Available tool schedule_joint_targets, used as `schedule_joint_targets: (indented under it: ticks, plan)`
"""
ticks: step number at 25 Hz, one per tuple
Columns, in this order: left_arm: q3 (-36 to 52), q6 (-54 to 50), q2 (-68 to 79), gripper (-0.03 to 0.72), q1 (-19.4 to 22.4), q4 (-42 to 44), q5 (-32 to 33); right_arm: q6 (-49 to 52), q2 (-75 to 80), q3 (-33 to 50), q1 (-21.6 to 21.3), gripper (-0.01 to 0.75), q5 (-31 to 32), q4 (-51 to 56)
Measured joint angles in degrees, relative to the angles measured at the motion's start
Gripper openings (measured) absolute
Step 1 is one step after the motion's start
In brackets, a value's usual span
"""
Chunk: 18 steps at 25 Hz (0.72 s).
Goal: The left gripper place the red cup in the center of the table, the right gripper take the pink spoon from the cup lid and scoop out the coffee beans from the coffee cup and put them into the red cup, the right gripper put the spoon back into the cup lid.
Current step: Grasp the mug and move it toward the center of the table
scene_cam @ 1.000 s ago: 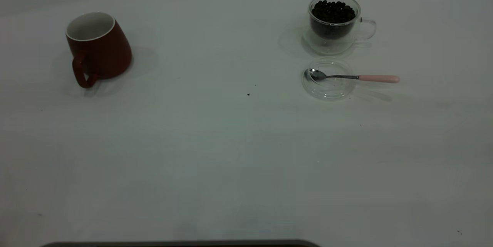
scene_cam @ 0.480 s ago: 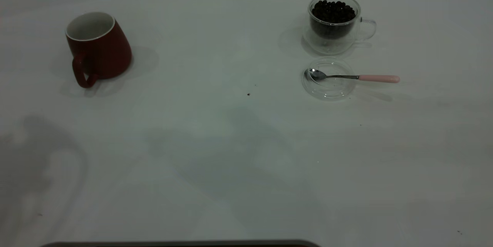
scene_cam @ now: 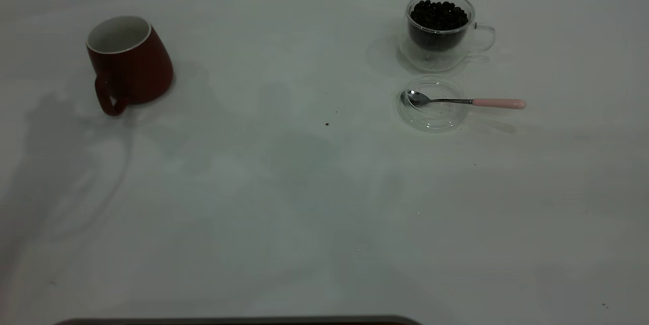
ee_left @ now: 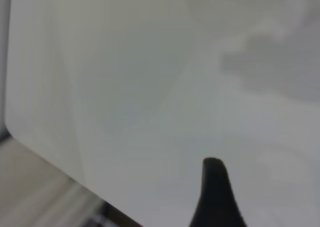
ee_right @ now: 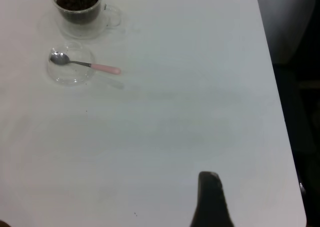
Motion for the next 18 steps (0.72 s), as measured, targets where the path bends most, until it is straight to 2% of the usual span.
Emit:
schedule_joint_targets:
  ticks: [8,14,18]
  plan:
    - [-10.76,0.25,14.94,0.586,0.00,8.04,-4.21,0.00,-0.04,0.00,0.00,0.573,0.00,0.00]
    - [-12.18,0.34,20.79,0.586,0.00,15.22,-11.68,0.00,-0.04,0.00,0.00,0.573,0.00,0.00]
    - [-12.18,0.34,22.55,0.586,0.00,16.41,-15.93,0.00,-0.04,0.00,0.00,0.573,0.00,0.00]
